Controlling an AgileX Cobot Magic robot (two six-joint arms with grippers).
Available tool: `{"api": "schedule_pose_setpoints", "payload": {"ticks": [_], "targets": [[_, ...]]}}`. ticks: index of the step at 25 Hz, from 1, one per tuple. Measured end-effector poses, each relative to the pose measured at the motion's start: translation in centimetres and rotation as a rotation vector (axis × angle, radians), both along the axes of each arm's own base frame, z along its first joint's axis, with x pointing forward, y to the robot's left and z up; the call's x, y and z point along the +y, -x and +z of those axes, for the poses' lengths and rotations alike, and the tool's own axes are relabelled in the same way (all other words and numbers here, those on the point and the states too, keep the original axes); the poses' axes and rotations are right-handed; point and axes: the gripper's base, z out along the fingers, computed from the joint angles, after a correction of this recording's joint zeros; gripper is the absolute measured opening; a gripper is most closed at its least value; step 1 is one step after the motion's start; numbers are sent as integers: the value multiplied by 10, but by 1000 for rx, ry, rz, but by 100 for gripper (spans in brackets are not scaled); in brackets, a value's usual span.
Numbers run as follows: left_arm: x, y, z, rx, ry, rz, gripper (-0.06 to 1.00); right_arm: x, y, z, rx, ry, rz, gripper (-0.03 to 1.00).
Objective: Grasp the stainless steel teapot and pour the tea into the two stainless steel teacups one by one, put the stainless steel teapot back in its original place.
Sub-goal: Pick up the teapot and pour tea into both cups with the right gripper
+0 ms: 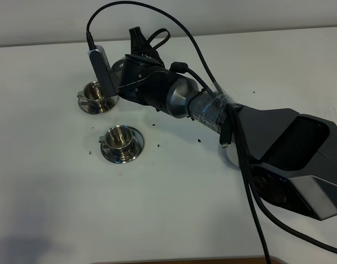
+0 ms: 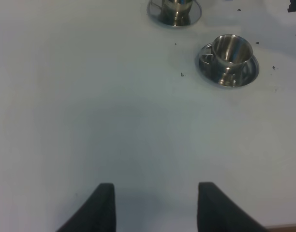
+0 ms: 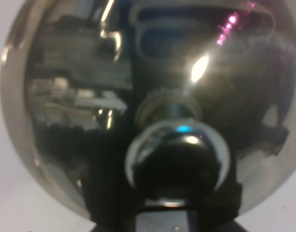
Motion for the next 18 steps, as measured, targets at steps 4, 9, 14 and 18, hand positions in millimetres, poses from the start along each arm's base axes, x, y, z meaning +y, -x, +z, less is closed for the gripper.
{"api": "schedule_pose_setpoints", "payload": {"ticks": [4, 9, 14, 18], "targets": [[0, 0, 0, 0, 0, 0, 45, 1, -2, 2, -37, 19, 23, 19], [0, 0, 0, 0, 0, 0, 45, 1, -3, 4, -68, 37, 37, 19], [0, 0, 0, 0, 0, 0, 45, 3, -4, 7, -107, 54, 80, 19], [0, 0, 0, 0, 0, 0, 45, 5, -4, 8, -120, 54, 107, 19]]}}
